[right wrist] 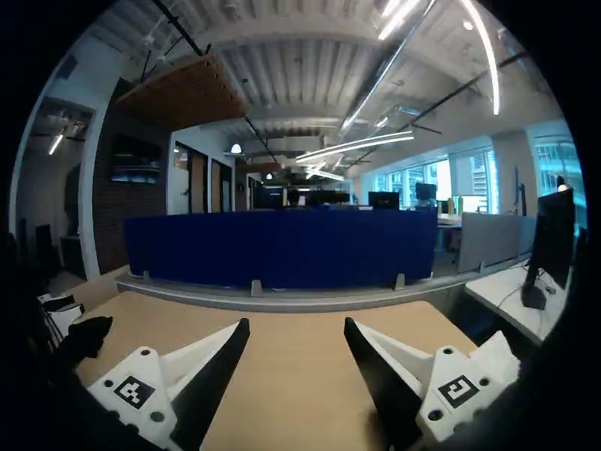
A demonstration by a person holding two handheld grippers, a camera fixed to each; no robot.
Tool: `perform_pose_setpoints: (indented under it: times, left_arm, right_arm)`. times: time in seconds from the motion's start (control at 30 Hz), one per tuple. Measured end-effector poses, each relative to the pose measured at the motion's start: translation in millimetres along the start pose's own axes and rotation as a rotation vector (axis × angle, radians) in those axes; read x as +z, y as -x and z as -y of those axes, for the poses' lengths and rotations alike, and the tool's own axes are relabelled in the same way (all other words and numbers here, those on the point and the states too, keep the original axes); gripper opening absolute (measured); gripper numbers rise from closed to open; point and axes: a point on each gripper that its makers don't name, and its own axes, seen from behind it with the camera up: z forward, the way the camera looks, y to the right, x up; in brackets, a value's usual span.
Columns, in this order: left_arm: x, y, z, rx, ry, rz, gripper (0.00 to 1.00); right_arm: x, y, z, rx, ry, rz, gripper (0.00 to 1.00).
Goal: Fold towel
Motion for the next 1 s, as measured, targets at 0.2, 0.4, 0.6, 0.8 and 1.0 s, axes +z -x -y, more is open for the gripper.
perform_pose_setpoints:
  times: [0.2,0.4,0.6,0.8,1.0]
  left_arm:
    - [-1.0,22.9,4.6,-0.001,-0.022,-0.011,0.93]
    - [-0.6,47.9,13.7,-0.029,-0.043,-0.012,0.93]
    - [0.9,67.0,12.7,-0.022,-0.043,-0.03,0.93]
    - [4.0,79.6,14.4,-0.009,-0.041,-0.052,0.93]
    - [5.8,96.6,22.7,-0.008,-0.057,-0.06,0.93]
  right_arm:
    - [-3.1,5.4,-0.2,0.031,0.003,-0.003,0.98]
    - [-1.4,14.5,1.4,0.044,-0.003,-0.009,0.98]
    - [4.7,29.0,-0.4,0.021,0.012,0.005,0.98]
    - [7.4,37.3,2.4,0.014,0.013,0.001,0.98]
    - [11.2,43.5,-1.9,0.003,0.025,-0.004,0.98]
